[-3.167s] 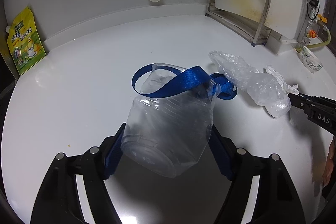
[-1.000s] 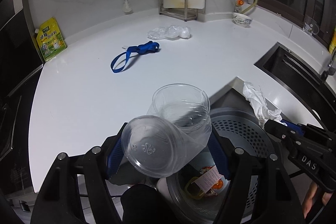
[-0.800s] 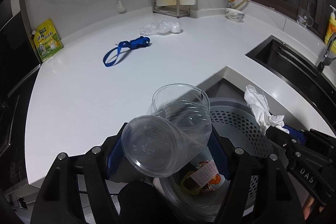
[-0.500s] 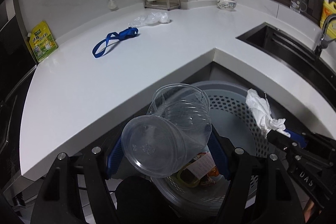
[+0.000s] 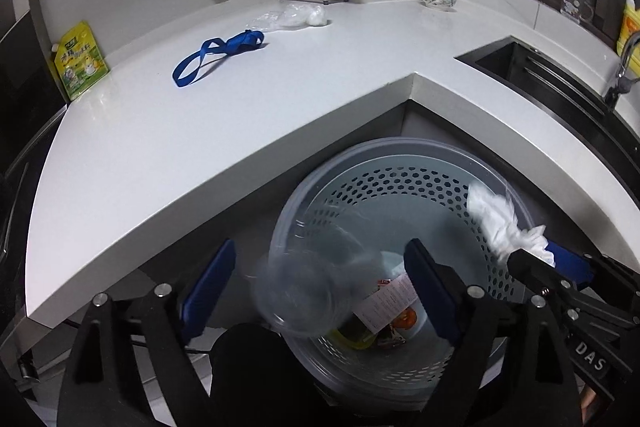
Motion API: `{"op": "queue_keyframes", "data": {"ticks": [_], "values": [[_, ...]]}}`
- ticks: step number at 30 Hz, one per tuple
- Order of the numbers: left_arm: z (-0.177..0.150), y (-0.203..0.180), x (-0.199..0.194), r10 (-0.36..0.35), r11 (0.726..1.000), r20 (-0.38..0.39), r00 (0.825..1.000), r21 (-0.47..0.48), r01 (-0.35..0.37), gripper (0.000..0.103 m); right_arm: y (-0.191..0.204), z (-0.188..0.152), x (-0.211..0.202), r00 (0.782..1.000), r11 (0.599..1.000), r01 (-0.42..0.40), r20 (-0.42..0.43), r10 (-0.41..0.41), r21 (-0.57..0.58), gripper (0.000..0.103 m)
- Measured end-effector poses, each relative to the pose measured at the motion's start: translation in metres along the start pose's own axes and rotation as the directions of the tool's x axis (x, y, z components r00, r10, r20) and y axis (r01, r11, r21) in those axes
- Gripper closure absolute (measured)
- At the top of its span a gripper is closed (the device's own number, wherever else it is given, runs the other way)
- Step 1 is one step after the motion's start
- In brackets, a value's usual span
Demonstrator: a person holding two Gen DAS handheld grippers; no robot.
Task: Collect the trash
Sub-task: 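Carry bottle and tissue over the bin and open both tools, then withdraw both open tools from the bin back over the counter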
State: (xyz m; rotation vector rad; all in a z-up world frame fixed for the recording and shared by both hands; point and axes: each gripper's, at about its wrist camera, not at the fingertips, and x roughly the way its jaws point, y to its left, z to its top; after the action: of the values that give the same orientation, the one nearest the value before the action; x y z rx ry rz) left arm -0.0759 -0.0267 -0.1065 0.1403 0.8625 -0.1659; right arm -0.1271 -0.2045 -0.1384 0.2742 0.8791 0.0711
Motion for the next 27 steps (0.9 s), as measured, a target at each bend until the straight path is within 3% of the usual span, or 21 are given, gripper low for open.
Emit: {"op": "queue_keyframes", "data": {"ticks": [27], "values": [[0.003,0.001,0.004,0.010,1.000,-0.008,1.000,-0.011,-0.010,0.010,-0.011,0.001,0.002,0.999,0.998,-0.054,0.002,0.054,0.043,0.051]]}}
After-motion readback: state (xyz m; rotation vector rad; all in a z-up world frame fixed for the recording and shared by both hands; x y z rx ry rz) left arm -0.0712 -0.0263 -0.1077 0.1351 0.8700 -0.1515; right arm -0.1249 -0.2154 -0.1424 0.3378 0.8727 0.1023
